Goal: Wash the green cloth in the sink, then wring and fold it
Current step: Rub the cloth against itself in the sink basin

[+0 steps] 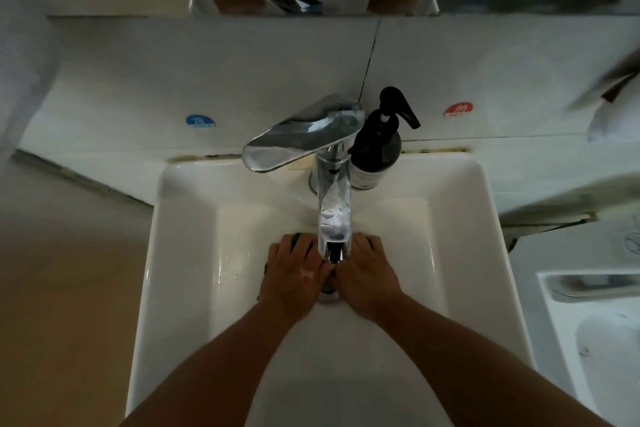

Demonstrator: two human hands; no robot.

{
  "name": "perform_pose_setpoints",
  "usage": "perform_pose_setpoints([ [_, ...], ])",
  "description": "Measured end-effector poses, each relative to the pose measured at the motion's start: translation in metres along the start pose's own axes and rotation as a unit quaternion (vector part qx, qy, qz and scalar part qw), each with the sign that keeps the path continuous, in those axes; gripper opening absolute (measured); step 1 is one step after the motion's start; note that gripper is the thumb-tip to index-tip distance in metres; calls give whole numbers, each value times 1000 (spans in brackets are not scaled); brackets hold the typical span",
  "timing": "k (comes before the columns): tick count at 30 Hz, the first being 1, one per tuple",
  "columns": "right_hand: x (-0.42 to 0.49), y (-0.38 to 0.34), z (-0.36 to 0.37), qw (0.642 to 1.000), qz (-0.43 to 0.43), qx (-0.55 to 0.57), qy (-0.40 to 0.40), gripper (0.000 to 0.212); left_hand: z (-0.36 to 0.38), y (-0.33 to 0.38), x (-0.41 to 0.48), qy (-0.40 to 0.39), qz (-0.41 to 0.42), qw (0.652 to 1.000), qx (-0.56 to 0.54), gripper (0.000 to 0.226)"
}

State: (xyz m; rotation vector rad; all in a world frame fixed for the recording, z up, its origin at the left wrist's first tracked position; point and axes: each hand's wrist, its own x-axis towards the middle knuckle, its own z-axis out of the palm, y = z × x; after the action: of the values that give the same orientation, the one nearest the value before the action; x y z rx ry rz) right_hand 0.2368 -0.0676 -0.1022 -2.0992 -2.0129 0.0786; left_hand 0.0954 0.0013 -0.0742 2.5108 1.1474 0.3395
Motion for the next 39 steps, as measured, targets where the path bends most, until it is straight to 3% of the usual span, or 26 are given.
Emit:
perform_pose_setpoints([
  [2, 15, 2, -12, 999, 14, 29, -29, 26, -17, 1, 17, -67, -52, 993, -83, 26],
  [4, 22, 4, -26, 995, 32, 95, -22, 26, -24, -4, 26, -100, -101, 986, -91, 27],
  [7, 10, 4, -38, 977, 44, 205, -47, 17, -21, -9, 15, 0, 14, 997, -72, 37],
  [8, 0, 2, -36, 977, 44, 195, -70, 25, -16, -13, 3, 23, 51, 995, -83, 40],
  [10, -28, 0, -25, 988, 39, 99, -111, 48, 1, -26, -25, -8, 81, 994, -68, 40],
  [14, -57, -13, -12, 983, 51, 27, -173, 74, 18, -25, -58, -39, 53, 997, 26, 55],
  [19, -34, -15, 9, 998, 18, 43, -41, 40, 36, -1, -38, 55, 41, 997, 18, 48],
  [22, -8, -2, 1, 999, 13, 29, -26, 20, 31, -5, -19, 74, 37, 996, 30, 37],
  [25, 12, 3, -11, 995, 7, 37, -96, 24, 6, -7, 3, 74, 81, 994, 2, 12],
  [28, 12, 1, -22, 991, 2, 49, -127, 35, -8, -8, 9, 126, 118, 984, 47, 31],
  [30, -4, -4, -26, 990, 9, 54, -129, 45, 1, -17, -8, 138, 124, 982, 22, 35],
  [32, -31, -4, -27, 991, 9, 34, -128, 57, 10, -31, -35, 83, 93, 992, -28, 34],
  [35, -69, -7, -24, 991, 18, 34, -128, 80, 11, -37, -63, -10, 98, 995, 28, 48],
  [39, -52, -18, -17, 985, 31, 33, -165, 79, 14, -25, -52, -73, 101, 991, 44, 58],
])
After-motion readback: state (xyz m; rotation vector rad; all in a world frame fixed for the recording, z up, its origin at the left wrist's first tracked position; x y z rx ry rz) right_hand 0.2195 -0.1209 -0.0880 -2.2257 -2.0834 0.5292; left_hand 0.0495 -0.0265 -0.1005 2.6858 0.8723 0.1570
